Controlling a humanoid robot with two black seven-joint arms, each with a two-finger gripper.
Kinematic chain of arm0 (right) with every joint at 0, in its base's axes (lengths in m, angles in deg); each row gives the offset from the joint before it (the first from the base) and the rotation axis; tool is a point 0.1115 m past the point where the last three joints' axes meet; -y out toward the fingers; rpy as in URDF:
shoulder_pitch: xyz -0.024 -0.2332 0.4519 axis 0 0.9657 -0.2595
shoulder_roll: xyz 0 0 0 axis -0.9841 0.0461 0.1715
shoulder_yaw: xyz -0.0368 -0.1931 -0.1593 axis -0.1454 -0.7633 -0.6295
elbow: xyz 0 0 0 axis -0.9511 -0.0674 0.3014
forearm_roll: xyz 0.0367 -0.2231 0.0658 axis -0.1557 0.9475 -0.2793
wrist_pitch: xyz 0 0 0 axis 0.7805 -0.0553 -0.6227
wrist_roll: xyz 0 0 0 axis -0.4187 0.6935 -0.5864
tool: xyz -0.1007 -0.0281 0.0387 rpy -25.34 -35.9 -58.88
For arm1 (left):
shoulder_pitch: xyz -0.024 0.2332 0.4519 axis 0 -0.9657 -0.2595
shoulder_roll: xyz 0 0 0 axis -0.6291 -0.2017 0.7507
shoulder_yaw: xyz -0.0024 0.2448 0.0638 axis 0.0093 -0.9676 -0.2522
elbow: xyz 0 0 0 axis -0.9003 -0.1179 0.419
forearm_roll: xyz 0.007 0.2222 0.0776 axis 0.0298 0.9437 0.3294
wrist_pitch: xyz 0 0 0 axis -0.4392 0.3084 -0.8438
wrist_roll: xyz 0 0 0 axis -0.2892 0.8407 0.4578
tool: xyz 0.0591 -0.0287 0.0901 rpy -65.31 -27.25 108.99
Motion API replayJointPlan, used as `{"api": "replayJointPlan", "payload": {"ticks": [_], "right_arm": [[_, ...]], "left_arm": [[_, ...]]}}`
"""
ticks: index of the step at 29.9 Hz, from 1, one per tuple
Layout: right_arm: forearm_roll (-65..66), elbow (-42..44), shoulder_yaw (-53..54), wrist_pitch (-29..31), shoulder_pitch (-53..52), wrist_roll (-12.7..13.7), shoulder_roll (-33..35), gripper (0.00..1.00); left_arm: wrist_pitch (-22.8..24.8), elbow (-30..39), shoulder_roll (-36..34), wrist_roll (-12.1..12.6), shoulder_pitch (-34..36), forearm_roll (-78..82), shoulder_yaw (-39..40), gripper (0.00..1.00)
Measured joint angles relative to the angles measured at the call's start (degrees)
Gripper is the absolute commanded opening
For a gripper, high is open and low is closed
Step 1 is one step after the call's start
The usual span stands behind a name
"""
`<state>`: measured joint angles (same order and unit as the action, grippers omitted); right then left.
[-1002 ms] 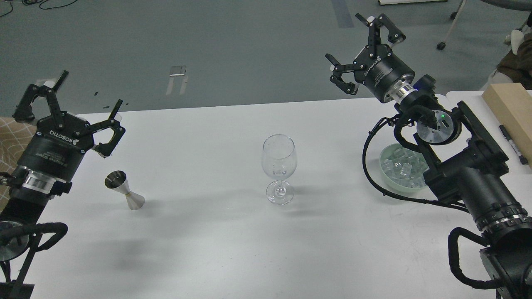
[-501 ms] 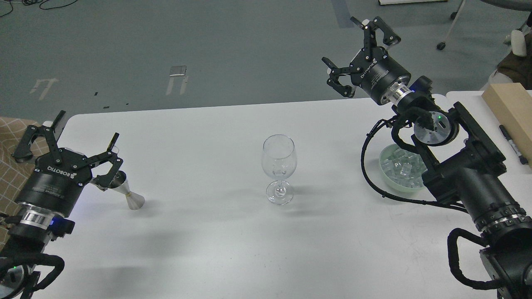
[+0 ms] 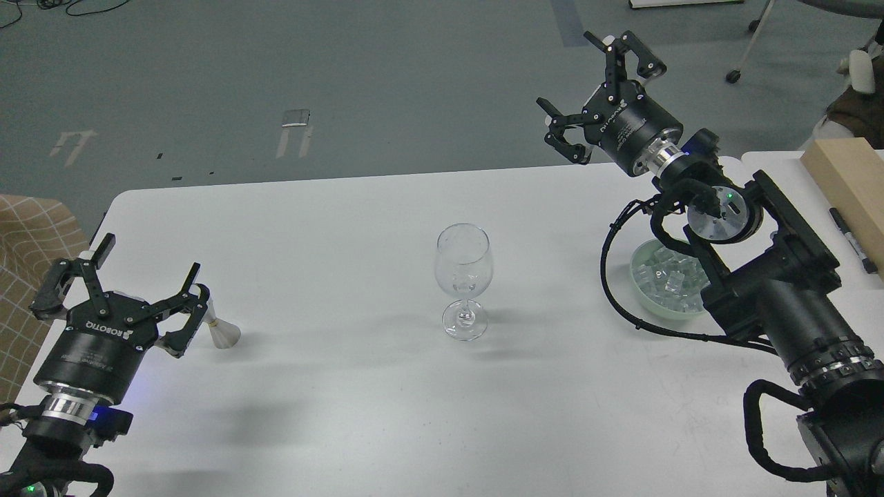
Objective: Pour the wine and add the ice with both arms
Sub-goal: 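Lower the left gripper toward the small metal cup, then position the open left gripper around the metal cup's base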
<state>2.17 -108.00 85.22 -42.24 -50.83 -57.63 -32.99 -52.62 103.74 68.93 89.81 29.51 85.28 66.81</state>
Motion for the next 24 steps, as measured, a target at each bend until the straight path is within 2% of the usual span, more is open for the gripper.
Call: {"api": "replayJointPlan", "payload": {"ticks": [13, 24], "right_arm": [[0.0, 0.0, 0.0, -0.1, 0.5, 0.0, 0.0, 1.00], [0.0, 0.0, 0.0, -0.2, 0.4, 0.0, 0.0, 1.00]], "left_arm": [[0.0, 2.3, 5.3, 2.5, -6.6, 0.0, -0.4, 0.97], [-1.8, 1.7, 8.4, 3.7, -8.0, -0.1, -0.5, 0.96]]}}
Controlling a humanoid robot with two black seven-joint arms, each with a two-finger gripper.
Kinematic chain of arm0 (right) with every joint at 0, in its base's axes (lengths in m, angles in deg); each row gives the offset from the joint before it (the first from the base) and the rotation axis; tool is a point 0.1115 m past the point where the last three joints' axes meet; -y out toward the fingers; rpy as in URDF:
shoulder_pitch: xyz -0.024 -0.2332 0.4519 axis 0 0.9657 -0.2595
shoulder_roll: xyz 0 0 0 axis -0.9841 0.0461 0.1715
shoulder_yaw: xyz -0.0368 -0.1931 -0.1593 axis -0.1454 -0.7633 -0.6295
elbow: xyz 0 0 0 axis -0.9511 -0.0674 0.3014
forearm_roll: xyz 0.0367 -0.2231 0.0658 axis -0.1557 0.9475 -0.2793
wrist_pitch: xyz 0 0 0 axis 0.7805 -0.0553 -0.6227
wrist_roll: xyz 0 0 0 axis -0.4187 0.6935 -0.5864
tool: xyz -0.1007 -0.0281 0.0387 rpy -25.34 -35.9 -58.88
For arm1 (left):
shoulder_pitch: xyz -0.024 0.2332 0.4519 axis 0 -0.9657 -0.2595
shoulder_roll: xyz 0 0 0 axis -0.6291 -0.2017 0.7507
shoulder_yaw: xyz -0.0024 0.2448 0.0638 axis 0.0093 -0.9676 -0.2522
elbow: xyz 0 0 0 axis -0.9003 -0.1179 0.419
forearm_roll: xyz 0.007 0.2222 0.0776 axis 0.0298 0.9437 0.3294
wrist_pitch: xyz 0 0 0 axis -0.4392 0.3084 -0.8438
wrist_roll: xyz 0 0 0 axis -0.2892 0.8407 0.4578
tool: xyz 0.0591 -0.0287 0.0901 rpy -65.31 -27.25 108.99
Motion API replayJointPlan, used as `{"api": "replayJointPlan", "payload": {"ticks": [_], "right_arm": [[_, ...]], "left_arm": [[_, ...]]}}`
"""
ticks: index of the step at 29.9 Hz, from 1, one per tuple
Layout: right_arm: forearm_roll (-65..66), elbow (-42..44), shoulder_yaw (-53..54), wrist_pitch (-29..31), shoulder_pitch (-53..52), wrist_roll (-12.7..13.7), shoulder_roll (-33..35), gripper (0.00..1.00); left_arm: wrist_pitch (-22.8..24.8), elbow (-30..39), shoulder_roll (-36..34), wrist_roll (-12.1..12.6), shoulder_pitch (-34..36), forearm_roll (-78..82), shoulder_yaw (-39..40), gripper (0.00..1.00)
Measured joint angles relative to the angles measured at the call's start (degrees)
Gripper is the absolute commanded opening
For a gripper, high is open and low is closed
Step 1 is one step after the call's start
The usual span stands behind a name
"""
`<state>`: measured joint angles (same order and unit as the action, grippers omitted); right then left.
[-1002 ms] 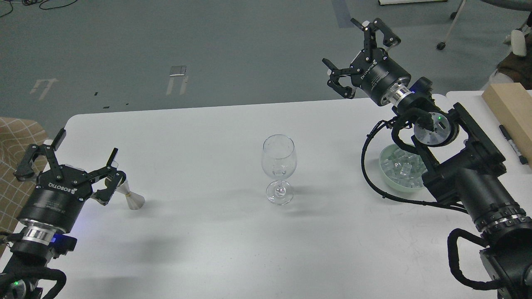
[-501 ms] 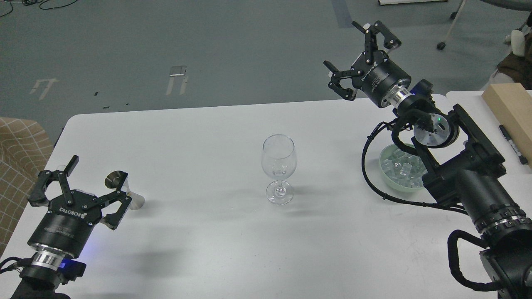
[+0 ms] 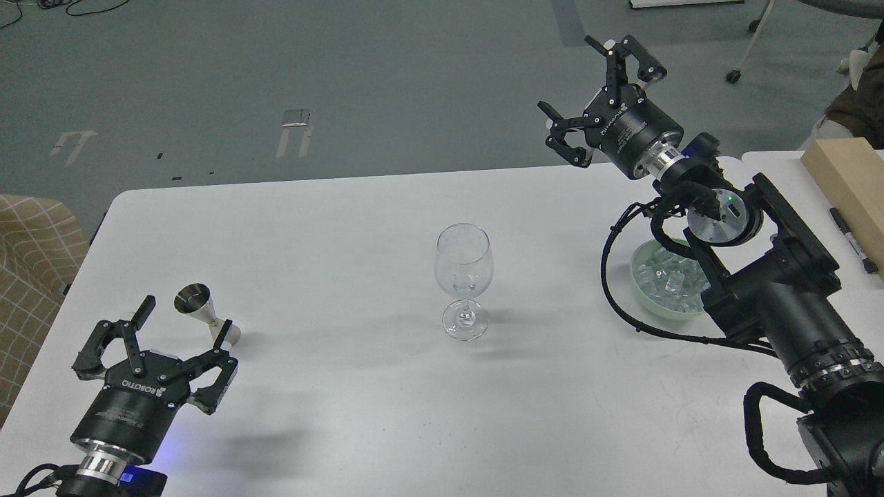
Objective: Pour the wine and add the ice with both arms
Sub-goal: 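Position the open left gripper around the metal cup's base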
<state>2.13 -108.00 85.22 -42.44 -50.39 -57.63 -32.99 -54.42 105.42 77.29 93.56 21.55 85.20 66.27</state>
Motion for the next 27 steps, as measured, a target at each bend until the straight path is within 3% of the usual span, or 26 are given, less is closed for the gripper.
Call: {"api": "replayJointPlan", "payload": {"ticks": [9, 27], "right_arm": [[0.0, -0.1, -0.1, -0.8, 0.0, 0.0, 0.0, 1.00], [0.0, 0.0, -0.1, -1.6, 0.1, 0.0, -0.3, 1.00]], "left_arm": [[-3.9, -0.3, 2.3, 0.0, 0.5, 0.0, 0.2, 0.95], [-4.8, -2.8, 11.7, -1.0, 1.9, -0.4, 0.6, 0.98]]}}
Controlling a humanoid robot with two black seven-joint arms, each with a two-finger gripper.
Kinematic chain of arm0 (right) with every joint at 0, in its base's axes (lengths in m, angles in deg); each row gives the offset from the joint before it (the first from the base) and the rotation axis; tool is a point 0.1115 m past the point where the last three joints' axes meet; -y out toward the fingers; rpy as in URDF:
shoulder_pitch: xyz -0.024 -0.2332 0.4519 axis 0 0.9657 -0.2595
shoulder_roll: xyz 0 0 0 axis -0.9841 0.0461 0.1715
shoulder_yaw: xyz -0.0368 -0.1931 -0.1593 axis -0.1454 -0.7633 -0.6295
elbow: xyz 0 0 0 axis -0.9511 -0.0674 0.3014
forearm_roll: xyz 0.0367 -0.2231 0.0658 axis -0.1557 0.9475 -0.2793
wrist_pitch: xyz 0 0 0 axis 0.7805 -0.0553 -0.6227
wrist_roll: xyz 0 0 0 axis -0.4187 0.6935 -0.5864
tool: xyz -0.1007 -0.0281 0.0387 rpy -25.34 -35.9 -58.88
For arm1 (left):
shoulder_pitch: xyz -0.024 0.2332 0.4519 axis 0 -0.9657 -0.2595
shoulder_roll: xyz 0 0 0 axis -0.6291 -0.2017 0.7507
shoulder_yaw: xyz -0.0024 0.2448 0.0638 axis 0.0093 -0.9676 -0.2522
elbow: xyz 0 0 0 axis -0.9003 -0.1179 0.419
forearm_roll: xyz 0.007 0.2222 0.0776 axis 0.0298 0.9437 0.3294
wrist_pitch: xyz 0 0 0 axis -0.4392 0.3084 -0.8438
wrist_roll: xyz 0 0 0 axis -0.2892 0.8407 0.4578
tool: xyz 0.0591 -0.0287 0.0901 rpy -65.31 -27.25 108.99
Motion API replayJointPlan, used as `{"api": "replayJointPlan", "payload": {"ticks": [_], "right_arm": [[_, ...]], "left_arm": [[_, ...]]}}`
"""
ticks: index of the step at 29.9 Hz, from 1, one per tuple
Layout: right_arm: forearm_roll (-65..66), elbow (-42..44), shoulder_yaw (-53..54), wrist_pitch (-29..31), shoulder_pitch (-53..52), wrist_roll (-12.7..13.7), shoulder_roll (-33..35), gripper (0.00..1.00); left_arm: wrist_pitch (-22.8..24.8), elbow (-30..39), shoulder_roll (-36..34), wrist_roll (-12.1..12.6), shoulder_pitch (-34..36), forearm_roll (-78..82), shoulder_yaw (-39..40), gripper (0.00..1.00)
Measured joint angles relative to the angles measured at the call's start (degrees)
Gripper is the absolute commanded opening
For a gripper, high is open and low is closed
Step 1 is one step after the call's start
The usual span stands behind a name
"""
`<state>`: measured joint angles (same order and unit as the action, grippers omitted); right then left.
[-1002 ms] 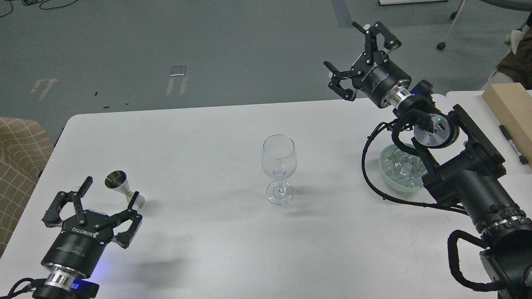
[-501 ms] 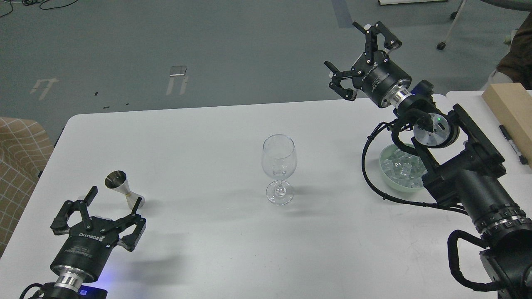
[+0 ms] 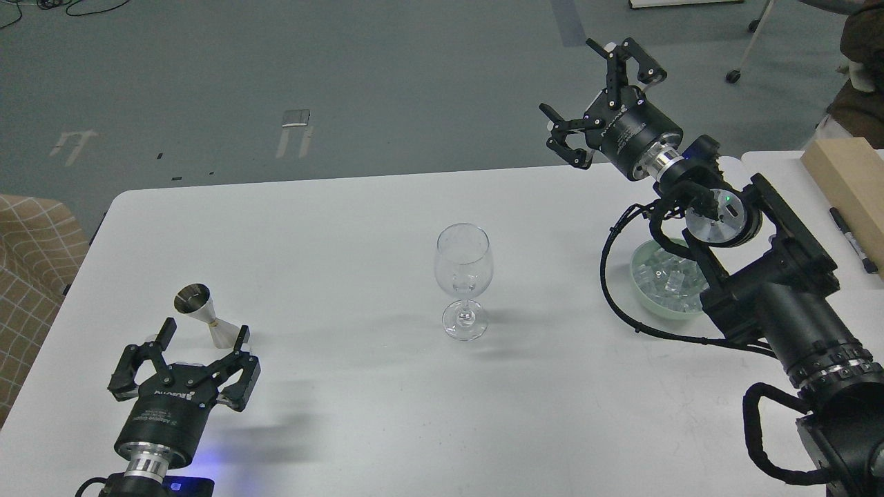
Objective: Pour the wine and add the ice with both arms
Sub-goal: 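Position the open left gripper around the metal cup's base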
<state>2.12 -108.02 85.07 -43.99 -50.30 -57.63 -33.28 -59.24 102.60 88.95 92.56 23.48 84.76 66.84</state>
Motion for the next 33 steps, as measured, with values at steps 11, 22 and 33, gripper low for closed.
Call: {"api": "replayJointPlan", "payload": {"ticks": [11, 22, 33], "right_arm": [[0.0, 0.0, 0.1, 0.0, 0.0, 0.0, -0.2, 1.00], [0.0, 0.0, 0.1, -0.1, 0.1, 0.0, -0.3, 1.00], [0.0, 0.0, 0.1, -0.1, 0.1, 0.0, -0.3, 1.00]], "left_arm": [[0.1, -2.8, 0.4, 0.5, 0.4, -0.6, -0.1, 0.98], [-3.5, -4.1, 0.4, 0.8, 3.9, -1.1, 0.0, 0.98], [-6.9, -5.6, 0.4, 0.0, 4.7, -4.2, 1.4, 0.98]]}}
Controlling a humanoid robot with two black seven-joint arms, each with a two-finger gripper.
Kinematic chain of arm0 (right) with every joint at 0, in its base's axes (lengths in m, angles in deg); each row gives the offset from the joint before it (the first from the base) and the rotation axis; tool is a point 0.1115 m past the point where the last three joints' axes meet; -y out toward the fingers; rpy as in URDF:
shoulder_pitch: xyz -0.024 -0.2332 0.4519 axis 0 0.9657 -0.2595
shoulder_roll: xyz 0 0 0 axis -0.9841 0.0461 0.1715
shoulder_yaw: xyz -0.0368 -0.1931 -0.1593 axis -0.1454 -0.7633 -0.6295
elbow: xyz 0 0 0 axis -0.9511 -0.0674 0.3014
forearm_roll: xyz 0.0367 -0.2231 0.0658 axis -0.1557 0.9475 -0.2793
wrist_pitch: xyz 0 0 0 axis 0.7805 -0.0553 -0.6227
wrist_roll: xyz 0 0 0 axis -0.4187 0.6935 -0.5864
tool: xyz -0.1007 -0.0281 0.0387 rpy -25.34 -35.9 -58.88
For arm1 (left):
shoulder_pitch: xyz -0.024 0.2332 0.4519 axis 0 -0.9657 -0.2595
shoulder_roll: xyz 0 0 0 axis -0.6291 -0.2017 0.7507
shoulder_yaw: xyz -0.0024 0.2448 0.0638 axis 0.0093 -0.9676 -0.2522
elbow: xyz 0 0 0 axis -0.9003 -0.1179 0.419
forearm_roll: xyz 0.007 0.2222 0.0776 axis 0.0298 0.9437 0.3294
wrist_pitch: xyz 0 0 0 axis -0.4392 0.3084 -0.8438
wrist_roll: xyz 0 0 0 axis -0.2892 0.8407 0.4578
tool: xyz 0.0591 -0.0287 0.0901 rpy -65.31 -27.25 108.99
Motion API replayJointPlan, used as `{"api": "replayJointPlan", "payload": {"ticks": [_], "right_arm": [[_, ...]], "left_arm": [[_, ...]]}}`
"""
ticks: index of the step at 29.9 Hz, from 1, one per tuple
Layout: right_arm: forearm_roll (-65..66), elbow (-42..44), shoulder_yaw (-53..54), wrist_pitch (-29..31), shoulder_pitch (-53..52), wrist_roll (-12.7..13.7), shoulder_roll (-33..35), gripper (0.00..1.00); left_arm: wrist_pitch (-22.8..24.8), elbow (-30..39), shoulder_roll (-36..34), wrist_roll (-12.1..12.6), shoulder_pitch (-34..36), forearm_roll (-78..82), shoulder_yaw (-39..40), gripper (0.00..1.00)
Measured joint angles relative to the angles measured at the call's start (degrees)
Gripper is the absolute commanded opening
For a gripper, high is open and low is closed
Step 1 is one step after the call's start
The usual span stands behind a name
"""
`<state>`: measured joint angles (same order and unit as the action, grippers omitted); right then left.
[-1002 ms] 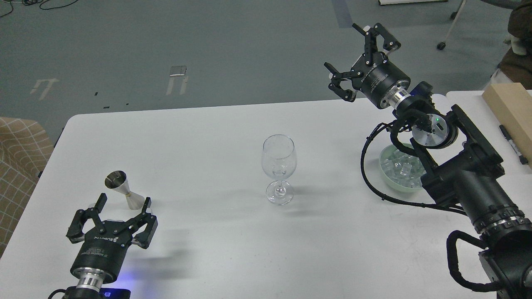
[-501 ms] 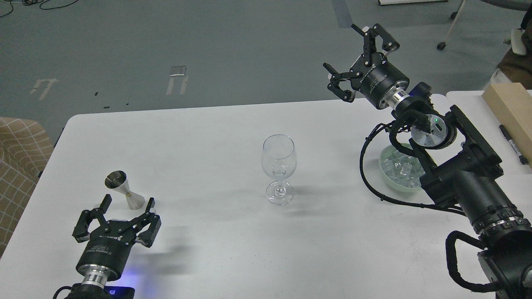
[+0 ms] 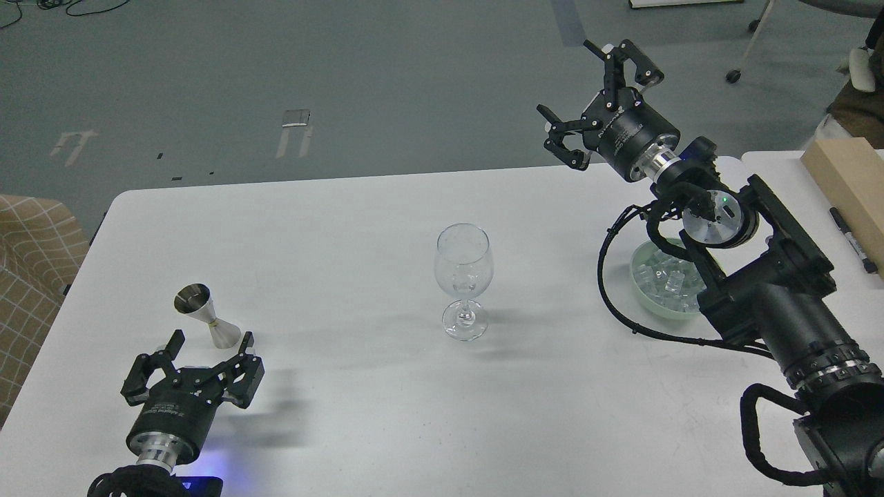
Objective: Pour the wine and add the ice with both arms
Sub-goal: 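Position the open left gripper around the metal cup's base, then close the left gripper on the metal cup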
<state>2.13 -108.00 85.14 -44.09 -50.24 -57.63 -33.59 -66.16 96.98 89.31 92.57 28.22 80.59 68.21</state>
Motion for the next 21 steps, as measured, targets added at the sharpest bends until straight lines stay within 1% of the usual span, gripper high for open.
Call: {"api": "replayJointPlan", "payload": {"ticks": [14, 21], "right_arm": [[0.0, 0.0, 0.0, -0.9, -0.1, 0.0, 0.0, 1.00], [0.0, 0.0, -0.1, -0.9, 0.0, 0.0, 0.0, 1.00]], "left_arm": [[0.2, -1.7, 0.0, 0.2, 2.6, -3.4, 1.1, 0.98], [0.5, -4.8, 0.0, 0.2, 4.0, -3.6, 1.1, 0.98]]}}
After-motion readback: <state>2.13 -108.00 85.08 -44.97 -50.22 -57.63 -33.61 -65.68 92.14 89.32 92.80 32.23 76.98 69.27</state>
